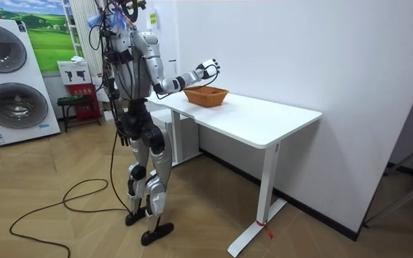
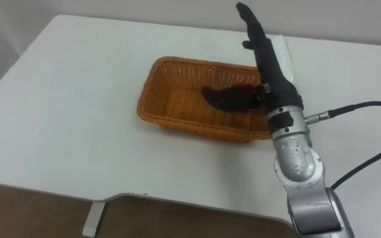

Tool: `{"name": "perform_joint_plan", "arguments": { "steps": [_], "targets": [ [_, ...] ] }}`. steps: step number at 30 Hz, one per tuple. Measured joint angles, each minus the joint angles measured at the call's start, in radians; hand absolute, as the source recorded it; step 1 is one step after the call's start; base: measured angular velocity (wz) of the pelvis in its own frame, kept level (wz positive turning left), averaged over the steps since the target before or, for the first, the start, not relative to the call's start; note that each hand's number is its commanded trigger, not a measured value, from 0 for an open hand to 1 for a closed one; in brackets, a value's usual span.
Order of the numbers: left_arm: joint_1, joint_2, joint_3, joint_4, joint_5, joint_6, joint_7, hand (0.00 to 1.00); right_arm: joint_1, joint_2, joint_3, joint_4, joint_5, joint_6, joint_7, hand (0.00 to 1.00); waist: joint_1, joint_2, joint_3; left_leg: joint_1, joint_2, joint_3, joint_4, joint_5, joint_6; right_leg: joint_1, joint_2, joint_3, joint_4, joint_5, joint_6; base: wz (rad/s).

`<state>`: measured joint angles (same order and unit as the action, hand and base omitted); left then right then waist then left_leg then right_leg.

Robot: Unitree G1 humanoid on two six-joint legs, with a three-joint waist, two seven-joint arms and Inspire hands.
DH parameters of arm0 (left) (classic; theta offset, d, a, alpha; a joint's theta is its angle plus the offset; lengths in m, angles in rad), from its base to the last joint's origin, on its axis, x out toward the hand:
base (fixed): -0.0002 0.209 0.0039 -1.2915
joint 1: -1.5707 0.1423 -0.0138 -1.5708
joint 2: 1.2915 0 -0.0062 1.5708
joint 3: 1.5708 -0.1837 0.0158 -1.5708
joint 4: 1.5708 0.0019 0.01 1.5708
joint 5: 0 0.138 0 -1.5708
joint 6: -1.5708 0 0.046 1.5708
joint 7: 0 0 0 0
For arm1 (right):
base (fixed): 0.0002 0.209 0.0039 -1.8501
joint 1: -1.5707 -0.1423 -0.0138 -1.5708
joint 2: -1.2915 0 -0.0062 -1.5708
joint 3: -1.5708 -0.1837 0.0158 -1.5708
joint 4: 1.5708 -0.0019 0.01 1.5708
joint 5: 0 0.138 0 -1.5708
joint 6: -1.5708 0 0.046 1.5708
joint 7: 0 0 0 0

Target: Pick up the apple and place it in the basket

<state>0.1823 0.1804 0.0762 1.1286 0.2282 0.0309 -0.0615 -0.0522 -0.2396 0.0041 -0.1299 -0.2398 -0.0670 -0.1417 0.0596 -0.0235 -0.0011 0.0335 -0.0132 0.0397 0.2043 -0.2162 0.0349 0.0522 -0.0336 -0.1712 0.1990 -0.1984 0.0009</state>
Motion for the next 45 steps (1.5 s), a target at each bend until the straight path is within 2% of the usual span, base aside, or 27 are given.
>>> {"name": "perform_joint_plan", "arguments": {
  "steps": [4,6,7,9,10,11,12,14,17,19,21,23,25,27,28,30,32,33,35,38,43,45],
  "targets": [
    [0.023,-0.002,0.047,0.001,0.000,-0.003,0.015,0.00,-0.003,-0.001,-0.147,-0.001,0.005,-0.015,-0.123,0.00,-0.030,-0.004,-0.0026,-0.002,-0.001,-0.001,0.000,0.000,0.000,0.001,-0.001,-0.008,0.000,0.000,0.000,0.01],
    [0.049,-0.004,0.105,0.000,0.000,-0.023,0.032,0.00,-0.003,-0.005,-0.275,-0.004,0.009,-0.036,-0.221,0.00,-0.048,-0.007,-0.0038,-0.004,-0.001,-0.001,0.000,0.000,0.000,-0.001,0.000,-0.007,-0.001,0.000,0.000,0.00],
    [0.056,-0.004,0.118,0.000,0.000,-0.027,0.037,0.00,-0.003,-0.009,-0.304,-0.004,0.008,-0.042,-0.252,0.00,-0.054,-0.008,-0.0043,-0.004,-0.001,-0.001,0.000,0.000,0.000,-0.001,0.000,-0.006,-0.001,0.000,0.000,0.00],
    [0.086,-0.002,0.139,-0.009,0.002,-0.031,0.055,0.00,-0.003,-0.062,-0.393,-0.004,0.009,-0.048,-0.384,0.00,-0.070,-0.009,-0.0045,-0.003,-0.001,0.001,0.000,0.000,0.000,-0.003,0.001,-0.005,-0.002,0.000,0.000,0.00],
    [0.093,-0.002,0.143,-0.009,0.002,-0.031,0.057,0.00,-0.003,-0.075,-0.412,0.000,0.013,-0.056,-0.417,0.00,-0.082,-0.009,-0.0041,-0.004,-0.002,0.001,0.001,0.000,0.000,-0.003,0.001,-0.005,-0.003,0.000,0.000,0.00],
    [0.102,-0.002,0.155,-0.010,0.002,-0.032,0.059,0.00,0.001,-0.089,-0.458,0.011,0.031,-0.080,-0.474,0.00,-0.093,-0.010,-0.0042,-0.003,-0.002,0.001,0.001,0.000,0.000,-0.002,0.002,-0.004,-0.004,0.000,0.000,0.00],
    [0.108,-0.002,0.163,-0.009,-0.001,-0.032,0.062,0.00,0.005,-0.092,-0.499,0.030,0.054,-0.098,-0.531,0.00,-0.098,-0.013,-0.0039,-0.003,-0.002,0.001,0.000,0.000,0.000,-0.001,0.003,-0.004,-0.006,0.000,0.000,0.00],
    [0.113,-0.001,0.166,-0.010,0.000,-0.032,0.074,0.00,0.012,-0.097,-0.558,0.089,0.090,-0.106,-0.608,0.00,-0.110,-0.020,-0.0051,-0.004,-0.002,0.002,0.000,0.000,0.000,0.001,0.003,-0.003,-0.009,0.001,-0.001,0.00],
    [0.127,-0.001,0.179,-0.031,0.001,-0.031,0.076,0.00,0.059,-0.105,-0.630,0.201,0.155,-0.105,-0.706,0.00,-0.118,-0.027,-0.0028,-0.013,-0.001,0.004,0.002,0.000,0.000,-0.003,0.003,-0.003,-0.010,0.003,-0.001,0.00],
    [0.130,0.001,0.198,-0.036,0.005,-0.026,0.079,0.00,0.085,-0.106,-0.660,0.297,0.166,-0.102,-0.744,0.00,-0.124,-0.027,-0.0043,-0.013,-0.001,0.003,0.001,-0.001,0.000,-0.003,0.003,-0.002,-0.010,0.004,-0.001,0.00],
    [0.134,0.001,0.202,-0.050,0.004,-0.002,0.081,0.00,0.113,-0.106,-0.680,0.409,0.235,-0.071,-0.762,0.00,-0.133,-0.018,-0.0076,-0.012,-0.001,0.006,-0.002,-0.001,0.000,-0.003,0.003,0.005,-0.010,0.005,0.000,0.00],
    [0.131,0.002,0.203,-0.060,0.009,0.023,0.081,0.00,0.119,-0.106,-0.679,0.548,0.328,-0.056,-0.754,0.00,-0.137,-0.016,-0.0100,-0.012,0.000,0.006,-0.005,-0.001,0.000,-0.003,0.003,0.005,-0.009,0.005,0.000,0.00],
    [0.129,0.002,0.203,-0.072,0.010,0.035,0.081,0.00,0.125,-0.106,-0.669,0.703,0.408,-0.018,-0.725,0.00,-0.137,-0.021,-0.0070,-0.011,0.000,0.007,-0.005,-0.001,0.000,-0.004,0.004,0.007,-0.008,0.005,0.000,0.00],
    [0.128,-0.001,0.207,-0.082,0.012,0.051,0.081,0.00,0.135,-0.105,-0.656,0.912,0.524,0.015,-0.653,0.00,-0.143,-0.010,-0.0120,-0.010,-0.002,0.002,-0.004,-0.001,0.000,0.002,0.003,0.003,-0.010,0.005,0.000,0.06],
    [0.128,-0.001,0.212,-0.086,0.014,0.053,0.080,0.00,0.136,-0.103,-0.654,0.968,0.553,0.024,-0.630,0.00,-0.140,-0.010,-0.0117,-0.007,-0.001,0.001,-0.003,0.000,0.000,0.004,0.004,0.004,-0.010,0.005,0.000,0.05],
    [0.126,-0.003,0.227,-0.088,0.039,0.057,0.079,0.00,0.160,-0.062,-0.623,1.126,0.651,0.054,-0.535,0.00,-0.131,-0.010,-0.0112,-0.004,0.000,0.003,0.001,0.000,-0.001,0.006,0.005,0.008,-0.010,0.004,-0.001,-0.02],
    [0.125,-0.007,0.227,-0.085,0.045,0.061,0.070,0.00,0.176,-0.027,-0.601,1.226,0.679,0.072,-0.458,0.00,-0.127,-0.010,-0.0111,-0.003,-0.001,0.005,0.002,0.000,-0.001,0.008,0.005,0.010,-0.011,0.004,-0.002,-0.04],
    [0.125,-0.010,0.228,-0.084,0.049,0.068,0.067,0.00,0.185,-0.009,-0.586,1.277,0.684,0.094,-0.419,0.00,-0.116,-0.010,-0.0096,0.004,0.000,0.008,0.000,0.000,-0.001,0.010,0.004,0.017,-0.011,0.003,-0.002,-0.13],
    [0.122,-0.011,0.227,-0.084,0.049,0.080,0.063,0.00,0.194,0.009,-0.551,1.317,0.684,0.121,-0.371,0.00,-0.105,-0.009,-0.0065,0.014,0.001,0.015,0.000,-0.001,0.000,0.015,0.004,0.031,-0.012,0.003,-0.001,-0.17],
    [0.107,-0.011,0.225,-0.085,0.048,0.091,0.049,0.00,0.191,0.009,-0.487,1.363,0.675,0.126,-0.293,0.00,-0.106,-0.003,-0.0008,0.014,0.000,0.012,0.000,-0.004,0.006,0.012,0.000,0.031,-0.015,-0.001,0.006,0.04],
    [0.092,-0.012,0.223,-0.076,0.049,0.106,0.048,0.00,0.181,0.014,-0.410,1.411,0.648,0.137,-0.189,0.00,-0.089,0.000,0.0000,0.023,0.000,0.013,-0.002,-0.006,0.008,0.019,0.002,0.034,-0.014,0.003,0.008,-0.02],
    [0.093,-0.013,0.223,-0.068,0.048,0.122,0.049,0.00,0.181,0.027,-0.378,1.416,0.613,0.158,-0.155,0.00,-0.081,0.005,0.0017,0.028,0.000,0.014,-0.004,-0.006,0.008,0.022,0.002,0.033,-0.014,0.003,0.008,0.00]
  ]
}}
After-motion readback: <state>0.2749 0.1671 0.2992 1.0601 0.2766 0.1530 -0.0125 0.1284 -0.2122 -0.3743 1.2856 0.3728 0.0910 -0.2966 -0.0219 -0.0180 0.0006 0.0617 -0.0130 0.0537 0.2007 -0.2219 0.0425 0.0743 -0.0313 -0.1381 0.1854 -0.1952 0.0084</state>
